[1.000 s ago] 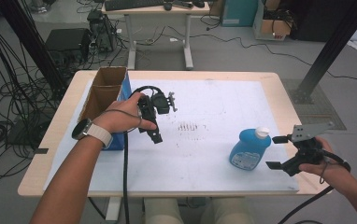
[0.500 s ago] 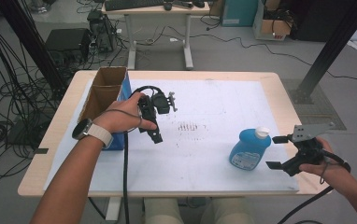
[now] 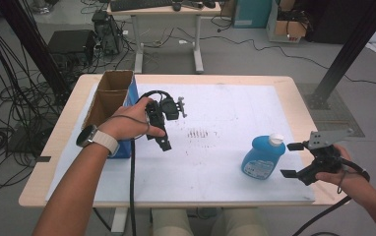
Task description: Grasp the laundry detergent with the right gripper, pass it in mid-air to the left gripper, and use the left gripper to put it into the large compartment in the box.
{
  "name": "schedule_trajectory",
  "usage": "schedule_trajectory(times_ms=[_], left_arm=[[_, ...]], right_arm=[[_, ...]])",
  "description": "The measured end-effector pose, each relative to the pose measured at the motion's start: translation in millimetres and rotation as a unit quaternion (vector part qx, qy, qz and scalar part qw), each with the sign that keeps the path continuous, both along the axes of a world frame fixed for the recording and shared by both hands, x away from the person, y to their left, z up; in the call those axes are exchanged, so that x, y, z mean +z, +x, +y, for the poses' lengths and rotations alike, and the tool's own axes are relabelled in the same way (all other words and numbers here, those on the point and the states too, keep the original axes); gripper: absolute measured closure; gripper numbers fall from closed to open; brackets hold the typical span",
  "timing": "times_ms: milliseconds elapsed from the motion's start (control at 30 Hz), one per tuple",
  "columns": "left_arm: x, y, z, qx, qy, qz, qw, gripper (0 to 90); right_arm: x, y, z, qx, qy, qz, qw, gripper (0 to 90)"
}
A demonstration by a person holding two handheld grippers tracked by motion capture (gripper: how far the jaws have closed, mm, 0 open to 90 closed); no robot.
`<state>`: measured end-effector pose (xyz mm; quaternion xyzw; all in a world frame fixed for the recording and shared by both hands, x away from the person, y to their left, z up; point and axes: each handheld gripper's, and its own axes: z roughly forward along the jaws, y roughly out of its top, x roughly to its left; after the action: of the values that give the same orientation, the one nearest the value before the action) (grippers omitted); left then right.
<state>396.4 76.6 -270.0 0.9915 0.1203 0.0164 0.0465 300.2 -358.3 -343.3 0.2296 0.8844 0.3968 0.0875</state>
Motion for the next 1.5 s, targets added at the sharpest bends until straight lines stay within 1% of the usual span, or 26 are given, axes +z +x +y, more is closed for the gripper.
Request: schedule_trajectory(times_ms=[100, 167, 367, 400, 433, 700, 867, 933, 967, 1000, 1500], left_arm=[[-0.2, 0.7, 0.1, -0.005, -0.002, -0.001, 1.0000, 9.7], [0.1, -0.2, 0.1, 0.001, 0.000, 0.000, 1.0000, 9.7], [-0.1, -0.1, 0.0, 0.000, 0.000, 0.000, 1.0000, 9.7], [-0.1, 0.0, 0.1, 0.000, 0.000, 0.000, 1.0000, 9.7], [-0.1, 0.0, 0.1, 0.000, 0.000, 0.000, 1.0000, 9.7], [-0.3, -0.1, 0.2, 0.001, 0.000, 0.000, 1.0000, 9.7], [-0.4, -0.1, 0.5, 0.001, 0.000, -0.003, 1.0000, 9.7], [-0.3, -0.1, 0.4, 0.001, 0.000, -0.002, 1.0000, 9.7], [-0.8, 0.4, 0.5, -0.001, -0.003, -0.002, 1.0000, 9.7], [-0.4, 0.2, 0.3, 0.001, 0.000, 0.000, 1.0000, 9.7], [-0.7, -0.2, 0.1, 0.001, -0.001, 0.001, 1.0000, 9.7]], right_arm=[[0.2, 0.0, -0.4, -0.001, 0.000, 0.000, 1.0000, 5.3], [0.4, 0.6, -0.7, 0.001, 0.000, -0.003, 1.0000, 5.3], [0.6, 1.0, 0.1, 0.002, 0.001, -0.004, 1.0000, 5.3], [0.8, 0.5, 0.1, 0.000, 0.001, -0.001, 1.0000, 5.3], [0.6, 1.0, 0.1, 0.002, 0.001, -0.004, 1.0000, 5.3], [0.6, 1.0, -0.1, 0.002, 0.001, -0.003, 1.0000, 5.3], [0.2, 0.7, 0.1, 0.001, 0.001, 0.001, 1.0000, 5.3], [0.3, 0.7, 0.1, 0.000, 0.001, 0.001, 1.0000, 5.2], [0.4, 0.8, 0.0, 0.000, 0.001, 0.001, 1.0000, 5.2], [0.6, 0.9, 0.1, 0.000, 0.001, 0.001, 1.0000, 5.2], [1.5, 1.6, 1.2, 0.000, 0.003, -0.001, 1.0000, 4.8]])
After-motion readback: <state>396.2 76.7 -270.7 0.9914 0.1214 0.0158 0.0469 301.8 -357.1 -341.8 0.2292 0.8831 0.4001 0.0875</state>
